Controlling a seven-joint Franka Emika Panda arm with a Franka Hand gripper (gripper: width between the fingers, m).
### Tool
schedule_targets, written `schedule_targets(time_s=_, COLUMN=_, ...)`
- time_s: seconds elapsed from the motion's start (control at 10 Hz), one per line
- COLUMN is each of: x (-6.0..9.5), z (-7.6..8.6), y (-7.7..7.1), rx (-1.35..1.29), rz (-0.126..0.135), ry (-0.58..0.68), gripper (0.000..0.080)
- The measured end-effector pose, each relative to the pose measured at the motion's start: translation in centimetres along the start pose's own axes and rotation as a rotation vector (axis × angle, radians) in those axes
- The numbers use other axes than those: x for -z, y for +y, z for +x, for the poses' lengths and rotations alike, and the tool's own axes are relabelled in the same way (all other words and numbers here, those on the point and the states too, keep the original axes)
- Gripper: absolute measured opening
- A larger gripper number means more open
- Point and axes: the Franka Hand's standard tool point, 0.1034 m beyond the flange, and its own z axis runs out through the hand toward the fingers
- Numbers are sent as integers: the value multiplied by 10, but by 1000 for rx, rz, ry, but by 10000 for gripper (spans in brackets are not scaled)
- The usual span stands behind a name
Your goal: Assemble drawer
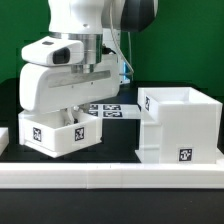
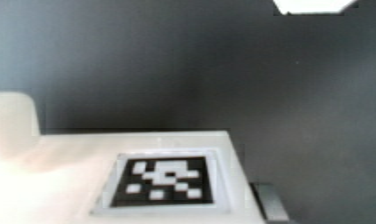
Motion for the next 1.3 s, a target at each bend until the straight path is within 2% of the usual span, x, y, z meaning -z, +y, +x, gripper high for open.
schedule_targets(time_s=0.5, x=-1, z=-5, y=3, rx=346, rz=-5, ry=-15, gripper=41)
schedule_targets(time_s=0.8, x=-1, z=3, y=-3, rx=614, rz=-14, ry=-48, gripper=41)
schedule_targets(time_s=1.0, x=-2, z=4, y=-7, rx=751, rz=-4, ry=-65, gripper=41)
schedule_targets(time_s=1.3, x=-4, z=3, y=-6, rx=770, rz=-1, ry=-67, gripper=42)
